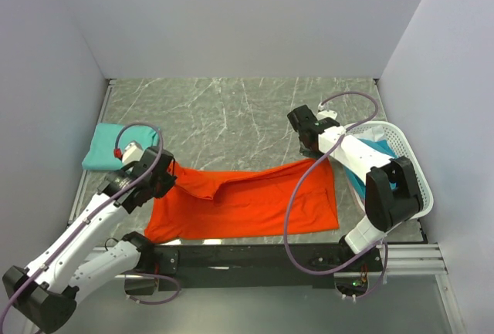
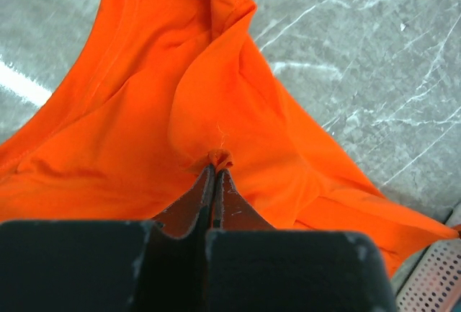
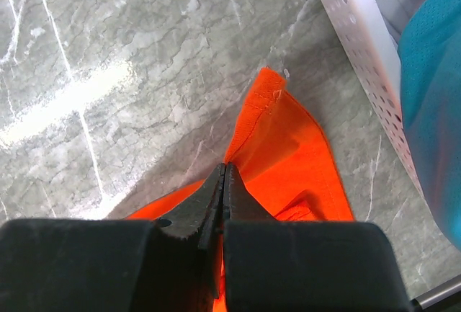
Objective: Fold and stack the t-shirts
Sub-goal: Fold the tshirt
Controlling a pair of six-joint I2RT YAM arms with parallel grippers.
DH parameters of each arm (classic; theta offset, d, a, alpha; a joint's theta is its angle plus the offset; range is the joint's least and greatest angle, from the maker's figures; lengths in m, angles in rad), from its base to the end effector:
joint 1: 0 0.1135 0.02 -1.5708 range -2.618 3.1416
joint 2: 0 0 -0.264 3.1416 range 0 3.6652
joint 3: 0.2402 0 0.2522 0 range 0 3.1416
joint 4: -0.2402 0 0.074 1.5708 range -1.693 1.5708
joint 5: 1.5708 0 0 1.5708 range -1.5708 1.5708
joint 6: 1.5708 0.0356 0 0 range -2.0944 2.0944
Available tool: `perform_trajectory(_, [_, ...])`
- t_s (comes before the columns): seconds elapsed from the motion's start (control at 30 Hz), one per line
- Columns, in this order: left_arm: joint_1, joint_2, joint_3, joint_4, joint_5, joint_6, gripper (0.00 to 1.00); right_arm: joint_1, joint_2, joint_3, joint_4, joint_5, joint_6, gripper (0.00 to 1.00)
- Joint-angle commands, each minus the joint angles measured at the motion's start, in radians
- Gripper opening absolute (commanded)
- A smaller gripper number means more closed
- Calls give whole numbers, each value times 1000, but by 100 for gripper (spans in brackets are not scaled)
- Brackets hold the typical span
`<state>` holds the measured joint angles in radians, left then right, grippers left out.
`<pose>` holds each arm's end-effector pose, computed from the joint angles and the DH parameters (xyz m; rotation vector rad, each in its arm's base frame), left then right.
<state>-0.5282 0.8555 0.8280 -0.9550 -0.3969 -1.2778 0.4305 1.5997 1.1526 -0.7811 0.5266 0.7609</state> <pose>0.1388 -0.0651 0.2772 -1.0405 2.2353 -0.2789 0.2889 0.1130 0.2269 0.5368 2.4965 -0.3216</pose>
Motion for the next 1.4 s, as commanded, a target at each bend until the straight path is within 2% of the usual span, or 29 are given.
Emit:
perform_trajectory(0.0, [-24,-35,-16,-71,9,-74,1,8,-43,-10,-9,36,-8,0])
perform_trajectory(0.13, [-78,-44,-24,-91,17,-138,1,8,-41,-7,-6,35,-20,0])
perform_trajectory(0.33, [-139,-33,-21,-221,-46,-248,1,8,-58,-39,-7,29,-18,0])
perform_trajectory(0.83, [-173,-64,-64,-226,49,-267,1,8,-109,-108,20,3,-29,0])
perform_trajectory(0.93, [-191,-58,-47,-194,76,-264,1,8,-107,-106,17,9,-35,0])
perform_trajectory(1.13, [-257,-4,23,-245,61,-308,1,8,-106,-106,22,10,-40,0])
perform_trajectory(1.37, [-397,82,132,-332,12,-420,1,7,-96,-99,20,10,-48,0])
